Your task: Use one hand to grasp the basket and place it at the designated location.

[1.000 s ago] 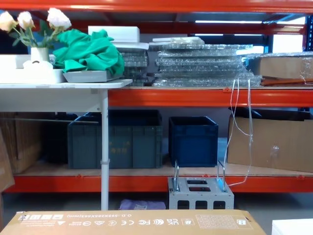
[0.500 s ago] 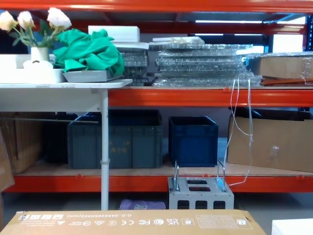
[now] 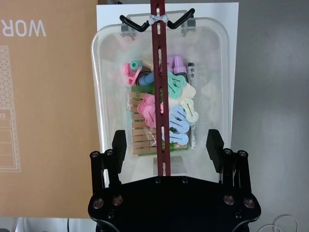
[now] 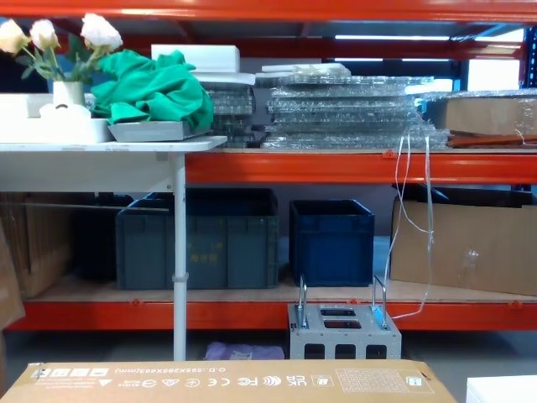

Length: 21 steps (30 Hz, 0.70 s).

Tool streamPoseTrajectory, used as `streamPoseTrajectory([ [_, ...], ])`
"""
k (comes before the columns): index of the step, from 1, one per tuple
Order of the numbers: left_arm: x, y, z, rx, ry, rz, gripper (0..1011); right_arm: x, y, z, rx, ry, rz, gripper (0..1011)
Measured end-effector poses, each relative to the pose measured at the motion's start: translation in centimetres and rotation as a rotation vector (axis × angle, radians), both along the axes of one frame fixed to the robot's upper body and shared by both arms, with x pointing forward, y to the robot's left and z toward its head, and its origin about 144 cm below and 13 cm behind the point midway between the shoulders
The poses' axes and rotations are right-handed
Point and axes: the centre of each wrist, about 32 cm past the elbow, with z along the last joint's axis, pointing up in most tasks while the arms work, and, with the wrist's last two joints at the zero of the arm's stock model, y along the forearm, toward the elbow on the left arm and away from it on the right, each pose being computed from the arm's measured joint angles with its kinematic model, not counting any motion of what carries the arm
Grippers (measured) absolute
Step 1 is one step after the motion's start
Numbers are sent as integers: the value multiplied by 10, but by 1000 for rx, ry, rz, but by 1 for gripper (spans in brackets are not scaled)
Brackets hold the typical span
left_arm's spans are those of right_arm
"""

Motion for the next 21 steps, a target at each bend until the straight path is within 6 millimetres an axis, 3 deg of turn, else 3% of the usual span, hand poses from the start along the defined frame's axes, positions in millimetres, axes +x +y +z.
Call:
streamPoseTrajectory([
  [21,0,0,0,0,0,0,0,1,1,-2,-2,3,2,1000],
])
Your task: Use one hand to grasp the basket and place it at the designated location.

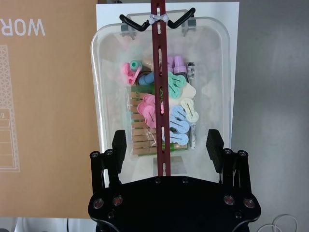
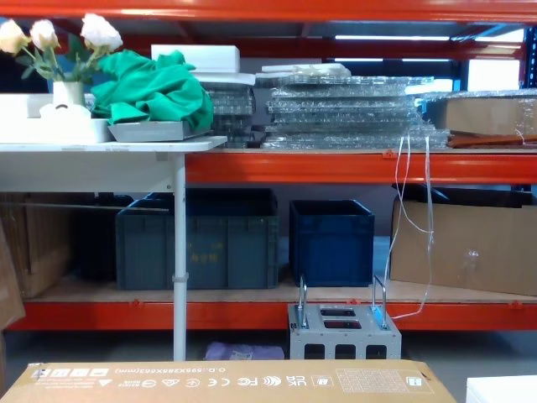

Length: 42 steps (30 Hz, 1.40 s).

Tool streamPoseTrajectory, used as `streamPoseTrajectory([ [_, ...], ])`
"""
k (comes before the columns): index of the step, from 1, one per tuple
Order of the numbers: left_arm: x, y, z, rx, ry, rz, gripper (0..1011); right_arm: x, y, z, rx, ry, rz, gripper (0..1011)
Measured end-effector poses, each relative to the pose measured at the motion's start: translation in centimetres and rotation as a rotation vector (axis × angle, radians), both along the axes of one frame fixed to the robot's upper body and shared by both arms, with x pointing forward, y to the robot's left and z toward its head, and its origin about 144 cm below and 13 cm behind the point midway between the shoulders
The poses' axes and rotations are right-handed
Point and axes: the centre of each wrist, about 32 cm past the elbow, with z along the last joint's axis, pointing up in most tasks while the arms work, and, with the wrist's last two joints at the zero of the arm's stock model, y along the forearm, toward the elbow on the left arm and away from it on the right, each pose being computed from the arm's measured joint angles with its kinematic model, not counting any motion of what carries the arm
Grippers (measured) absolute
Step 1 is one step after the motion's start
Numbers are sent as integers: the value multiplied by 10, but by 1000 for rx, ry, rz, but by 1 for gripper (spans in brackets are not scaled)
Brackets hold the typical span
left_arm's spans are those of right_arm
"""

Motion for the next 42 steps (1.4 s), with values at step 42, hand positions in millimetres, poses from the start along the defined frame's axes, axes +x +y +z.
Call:
streamPoseTrajectory([
  [42,0,0,0,0,0,0,0,0,0,0,-2,0,0,1000],
])
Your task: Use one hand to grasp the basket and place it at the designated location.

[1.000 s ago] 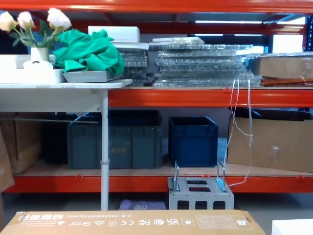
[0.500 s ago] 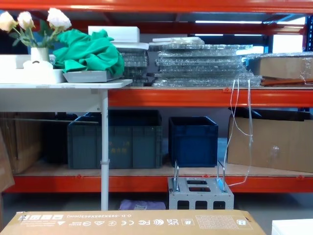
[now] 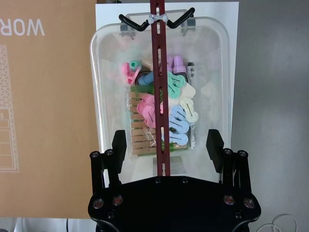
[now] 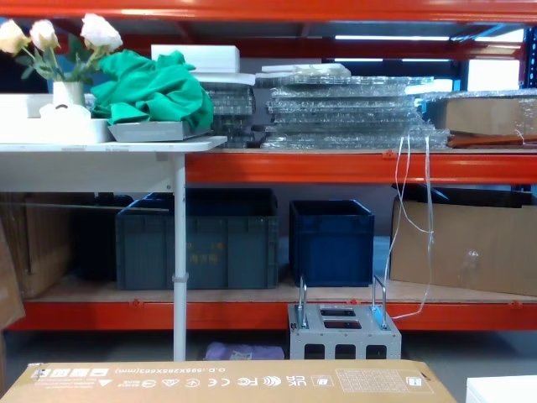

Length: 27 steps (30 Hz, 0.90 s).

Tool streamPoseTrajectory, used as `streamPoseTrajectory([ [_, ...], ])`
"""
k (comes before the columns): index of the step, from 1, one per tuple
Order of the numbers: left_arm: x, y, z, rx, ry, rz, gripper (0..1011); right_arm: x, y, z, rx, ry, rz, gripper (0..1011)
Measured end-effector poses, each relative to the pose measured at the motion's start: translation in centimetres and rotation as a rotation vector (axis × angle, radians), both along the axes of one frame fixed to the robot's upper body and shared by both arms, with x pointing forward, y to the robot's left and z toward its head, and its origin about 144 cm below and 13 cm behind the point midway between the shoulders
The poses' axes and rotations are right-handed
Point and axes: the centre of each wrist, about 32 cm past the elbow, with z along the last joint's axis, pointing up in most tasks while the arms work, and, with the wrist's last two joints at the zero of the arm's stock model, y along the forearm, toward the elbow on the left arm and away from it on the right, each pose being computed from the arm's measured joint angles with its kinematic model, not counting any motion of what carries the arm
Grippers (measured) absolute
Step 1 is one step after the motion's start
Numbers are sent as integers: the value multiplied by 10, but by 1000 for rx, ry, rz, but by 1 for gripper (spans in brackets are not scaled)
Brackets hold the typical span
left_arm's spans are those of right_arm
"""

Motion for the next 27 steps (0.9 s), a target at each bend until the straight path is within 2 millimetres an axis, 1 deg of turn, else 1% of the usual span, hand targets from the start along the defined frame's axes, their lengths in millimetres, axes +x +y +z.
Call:
streamPoseTrajectory([
  [27,0,0,0,0,0,0,0,0,0,0,0,0,0,1000],
])
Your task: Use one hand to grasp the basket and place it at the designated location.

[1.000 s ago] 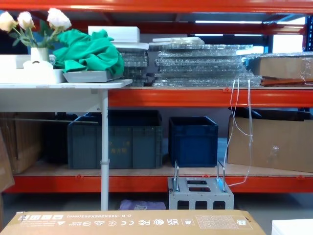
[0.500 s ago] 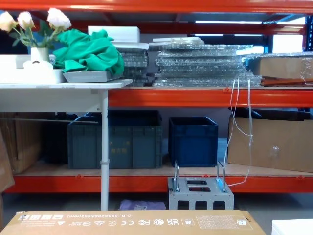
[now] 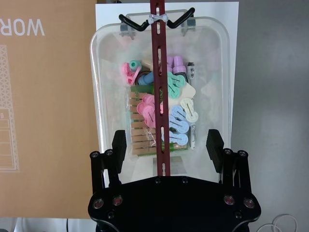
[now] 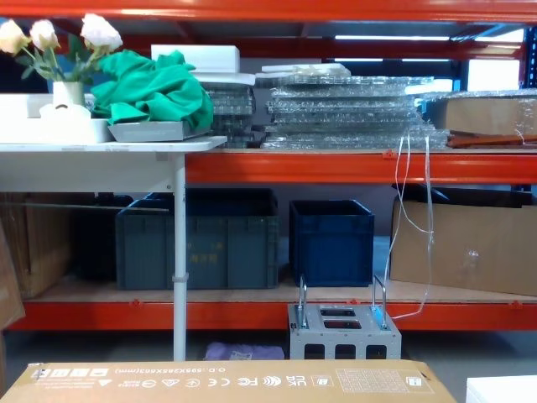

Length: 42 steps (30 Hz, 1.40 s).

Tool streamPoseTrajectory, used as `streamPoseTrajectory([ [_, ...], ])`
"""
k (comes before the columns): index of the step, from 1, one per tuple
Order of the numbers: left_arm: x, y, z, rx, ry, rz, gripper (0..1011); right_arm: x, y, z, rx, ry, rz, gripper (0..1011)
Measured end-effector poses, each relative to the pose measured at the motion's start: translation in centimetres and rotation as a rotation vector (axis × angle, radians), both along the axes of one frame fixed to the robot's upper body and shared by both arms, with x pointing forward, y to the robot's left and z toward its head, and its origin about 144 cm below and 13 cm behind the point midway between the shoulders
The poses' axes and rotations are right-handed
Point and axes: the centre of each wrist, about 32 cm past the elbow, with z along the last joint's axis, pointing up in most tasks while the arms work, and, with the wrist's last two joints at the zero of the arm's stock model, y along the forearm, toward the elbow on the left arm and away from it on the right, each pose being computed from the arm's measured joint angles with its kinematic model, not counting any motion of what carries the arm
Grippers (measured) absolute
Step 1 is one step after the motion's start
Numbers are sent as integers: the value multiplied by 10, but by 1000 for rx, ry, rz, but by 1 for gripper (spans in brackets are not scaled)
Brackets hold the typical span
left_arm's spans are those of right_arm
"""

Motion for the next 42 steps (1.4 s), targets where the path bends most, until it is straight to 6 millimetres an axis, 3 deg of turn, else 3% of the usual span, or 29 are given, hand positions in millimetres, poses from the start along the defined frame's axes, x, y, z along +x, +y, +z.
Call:
streamPoseTrajectory([
  [42,0,0,0,0,0,0,0,0,0,0,0,0,0,1000],
])
